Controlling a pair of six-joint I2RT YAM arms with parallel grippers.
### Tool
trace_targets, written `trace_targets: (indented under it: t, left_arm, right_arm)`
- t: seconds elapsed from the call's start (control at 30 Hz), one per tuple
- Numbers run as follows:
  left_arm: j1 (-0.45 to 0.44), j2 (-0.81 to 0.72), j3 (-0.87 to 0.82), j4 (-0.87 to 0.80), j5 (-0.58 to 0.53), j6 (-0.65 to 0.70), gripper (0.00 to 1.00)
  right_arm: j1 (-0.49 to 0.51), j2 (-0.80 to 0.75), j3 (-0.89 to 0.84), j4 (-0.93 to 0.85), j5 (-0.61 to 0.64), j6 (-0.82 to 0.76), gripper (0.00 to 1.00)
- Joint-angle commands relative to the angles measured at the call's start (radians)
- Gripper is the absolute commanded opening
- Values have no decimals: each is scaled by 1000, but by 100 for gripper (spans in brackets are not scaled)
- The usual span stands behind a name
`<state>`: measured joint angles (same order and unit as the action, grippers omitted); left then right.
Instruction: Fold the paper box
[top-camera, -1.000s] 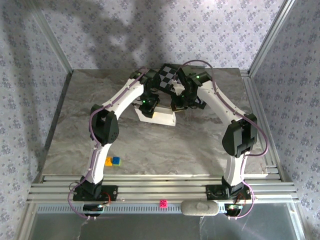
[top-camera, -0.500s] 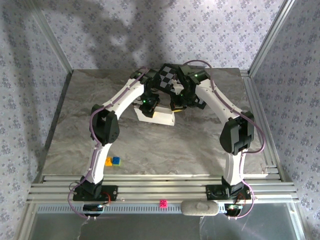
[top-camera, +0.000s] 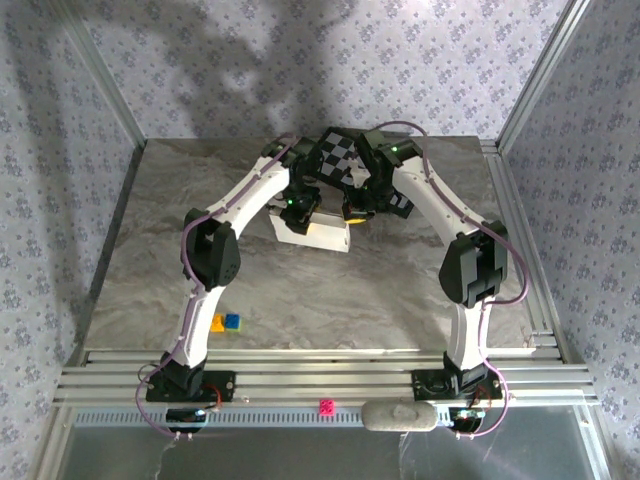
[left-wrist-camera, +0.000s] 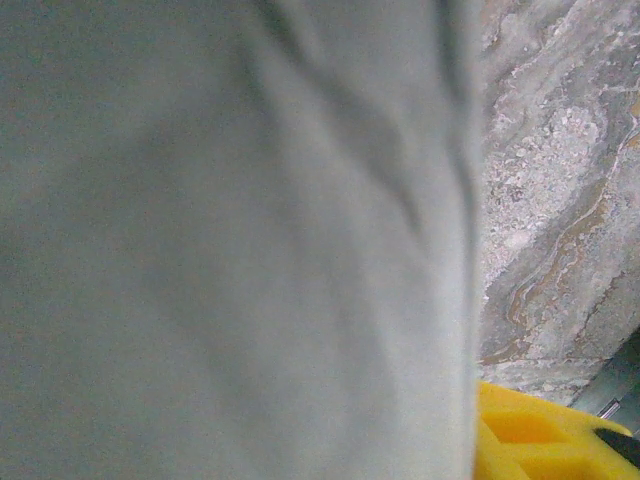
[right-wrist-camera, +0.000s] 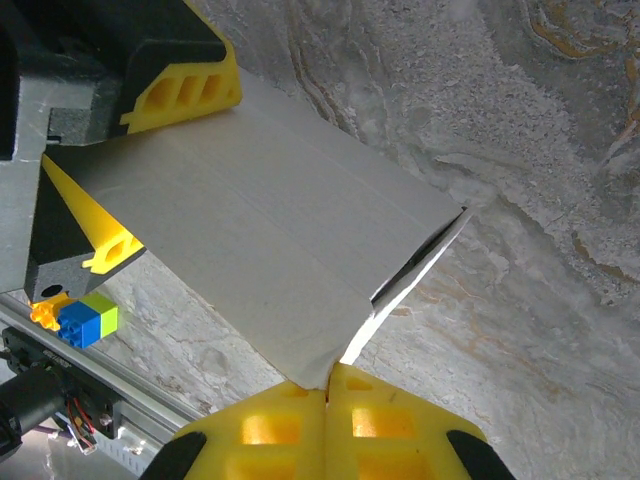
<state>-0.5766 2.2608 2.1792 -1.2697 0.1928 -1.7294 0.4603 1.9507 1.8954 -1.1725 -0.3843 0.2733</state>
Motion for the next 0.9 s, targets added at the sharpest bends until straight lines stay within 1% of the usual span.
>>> trace_targets:
  t: [0.0,0.33,0.67,0.87]
  left_arm:
    - [-28,37,27,-14,73,-4,49]
    - [-28,37,26,-16,81,1,50]
    - [-28,45,25,-8,91,4,51]
    - [-28,50,27,-6,97,5,52]
  right_arm:
    - [10,24,28,-1,-65,5,0]
    - [6,29,39,0,-73,20,0]
    - [-26,33,42,23,-128,55,0]
    - [-29,38,45,23,-146,62,0]
